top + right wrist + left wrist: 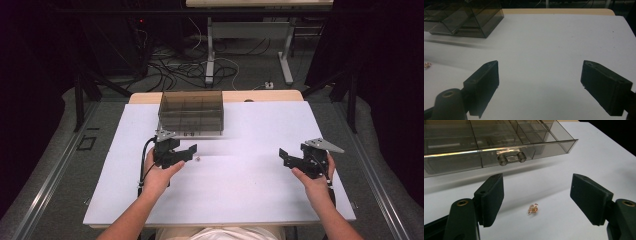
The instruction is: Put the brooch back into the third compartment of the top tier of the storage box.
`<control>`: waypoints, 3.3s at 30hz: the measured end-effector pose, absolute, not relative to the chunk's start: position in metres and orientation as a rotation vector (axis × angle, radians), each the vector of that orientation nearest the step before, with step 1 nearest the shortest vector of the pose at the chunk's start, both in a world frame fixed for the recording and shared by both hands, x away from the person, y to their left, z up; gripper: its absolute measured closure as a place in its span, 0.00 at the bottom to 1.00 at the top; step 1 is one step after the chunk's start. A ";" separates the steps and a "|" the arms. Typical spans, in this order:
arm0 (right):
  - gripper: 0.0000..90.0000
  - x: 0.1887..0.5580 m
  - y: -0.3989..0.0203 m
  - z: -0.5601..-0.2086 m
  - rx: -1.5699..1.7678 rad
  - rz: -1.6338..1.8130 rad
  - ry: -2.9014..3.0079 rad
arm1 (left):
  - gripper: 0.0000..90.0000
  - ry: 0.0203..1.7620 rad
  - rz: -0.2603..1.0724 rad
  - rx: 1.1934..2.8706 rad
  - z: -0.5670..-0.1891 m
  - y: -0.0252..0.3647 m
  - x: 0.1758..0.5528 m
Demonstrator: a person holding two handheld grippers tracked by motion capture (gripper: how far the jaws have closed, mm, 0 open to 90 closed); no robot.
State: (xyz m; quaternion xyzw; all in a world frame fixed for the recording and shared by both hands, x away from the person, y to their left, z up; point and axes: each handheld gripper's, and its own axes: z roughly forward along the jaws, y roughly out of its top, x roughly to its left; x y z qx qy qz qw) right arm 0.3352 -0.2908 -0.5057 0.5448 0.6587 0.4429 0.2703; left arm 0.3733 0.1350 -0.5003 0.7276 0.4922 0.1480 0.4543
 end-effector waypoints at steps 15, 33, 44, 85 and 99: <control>0.16 0.335 -0.291 -0.506 1.469 1.189 1.784 | 0.31 1.254 0.269 1.787 -0.508 0.122 0.382; 0.17 0.336 -0.291 -0.507 1.475 1.197 1.786 | 0.31 1.278 0.260 1.827 -0.524 0.107 0.393; 0.17 0.336 -0.292 -0.507 1.480 1.191 1.792 | 0.40 1.311 0.236 1.877 -0.532 0.104 0.399; 0.17 0.338 -0.293 -0.509 1.506 1.199 1.791 | 0.75 1.391 0.191 1.977 -0.546 0.097 0.409; 0.17 0.338 -0.293 -0.509 1.515 1.201 1.794 | 0.81 1.432 0.200 1.991 -0.549 0.096 0.410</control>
